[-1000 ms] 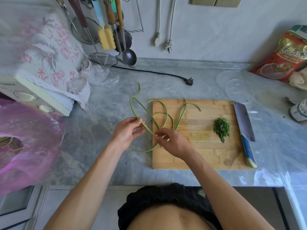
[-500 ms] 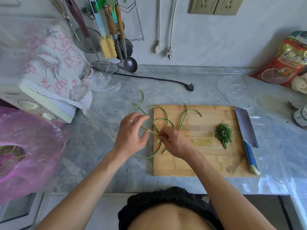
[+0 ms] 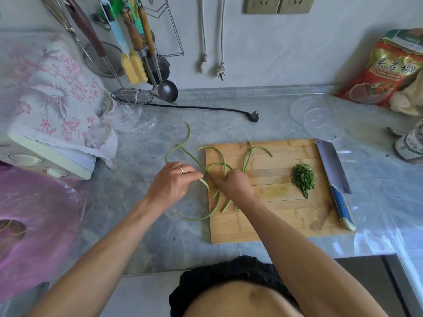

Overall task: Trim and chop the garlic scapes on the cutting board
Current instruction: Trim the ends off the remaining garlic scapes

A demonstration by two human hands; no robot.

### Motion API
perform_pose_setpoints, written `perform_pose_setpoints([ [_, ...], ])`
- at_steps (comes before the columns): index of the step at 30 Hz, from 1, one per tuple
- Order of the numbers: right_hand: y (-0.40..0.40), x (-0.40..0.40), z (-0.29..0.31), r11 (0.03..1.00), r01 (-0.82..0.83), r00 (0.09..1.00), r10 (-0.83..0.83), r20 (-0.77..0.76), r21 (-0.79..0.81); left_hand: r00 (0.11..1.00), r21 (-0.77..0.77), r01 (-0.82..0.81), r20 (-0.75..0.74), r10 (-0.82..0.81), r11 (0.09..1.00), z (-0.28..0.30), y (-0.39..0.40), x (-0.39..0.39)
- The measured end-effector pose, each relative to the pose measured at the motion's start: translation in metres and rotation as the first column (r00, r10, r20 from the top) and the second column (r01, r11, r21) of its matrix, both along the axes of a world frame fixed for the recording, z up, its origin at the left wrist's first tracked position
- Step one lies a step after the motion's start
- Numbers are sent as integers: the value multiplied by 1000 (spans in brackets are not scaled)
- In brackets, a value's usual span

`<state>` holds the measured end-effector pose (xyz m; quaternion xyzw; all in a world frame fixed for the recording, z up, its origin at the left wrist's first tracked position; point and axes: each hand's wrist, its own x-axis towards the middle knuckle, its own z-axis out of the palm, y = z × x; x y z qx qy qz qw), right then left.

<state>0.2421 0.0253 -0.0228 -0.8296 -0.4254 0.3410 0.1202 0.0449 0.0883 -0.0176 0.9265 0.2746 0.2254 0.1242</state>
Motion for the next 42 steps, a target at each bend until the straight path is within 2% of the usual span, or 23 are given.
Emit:
perform_pose_setpoints([
  [4, -2, 4, 6, 997, 24, 998, -20, -55, 75, 999, 47, 34, -7, -34, 998, 2, 4, 4],
  [8, -11, 9, 17, 955, -184, 980, 198, -39, 232, 991, 121, 124, -66, -116, 985, 3, 12, 12],
  [11, -14, 12, 18, 909, -249, 965, 263, 4, 334, 989, 145, 145, -58, -138, 979, -2, 18, 22],
  [17, -18, 10, 19, 860, -221, 964, 264, -32, 460, 995, 33, 100, -11, -100, 994, -10, 21, 18],
  [20, -12, 3, 17, 864, -97, 981, 168, -101, 494, 1000, -43, 10, 15, -9, 999, -12, 22, 8],
  [22, -3, 0, 14, 880, -64, 990, 116, -82, 471, 989, -107, -127, 59, 134, 986, -16, 24, -5],
  [26, 25, -8, 2, 935, -247, 969, 242, 49, 256, 913, -286, -331, 142, 382, 899, -23, 20, -28],
  [30, 56, -31, 5, 920, -390, 912, 383, 148, 25, 856, -345, -425, 149, 496, 837, -25, 14, -36],
  [33, 70, -38, 3, 906, -419, 885, 423, 196, -63, 839, -400, -437, 142, 526, 806, -22, 10, -33],
  [36, 76, -36, 0, 918, -394, 910, 395, 126, -31, 805, -445, -444, 184, 565, 778, -13, 11, -34],
  [40, 76, -26, 6, 971, -189, 980, 197, -40, 149, 764, -426, -469, 243, 597, 774, 5, 14, -37],
  [42, 70, -21, 14, 971, -85, 980, 122, -154, 225, 785, -398, -460, 235, 573, 794, 16, 16, -40],
])
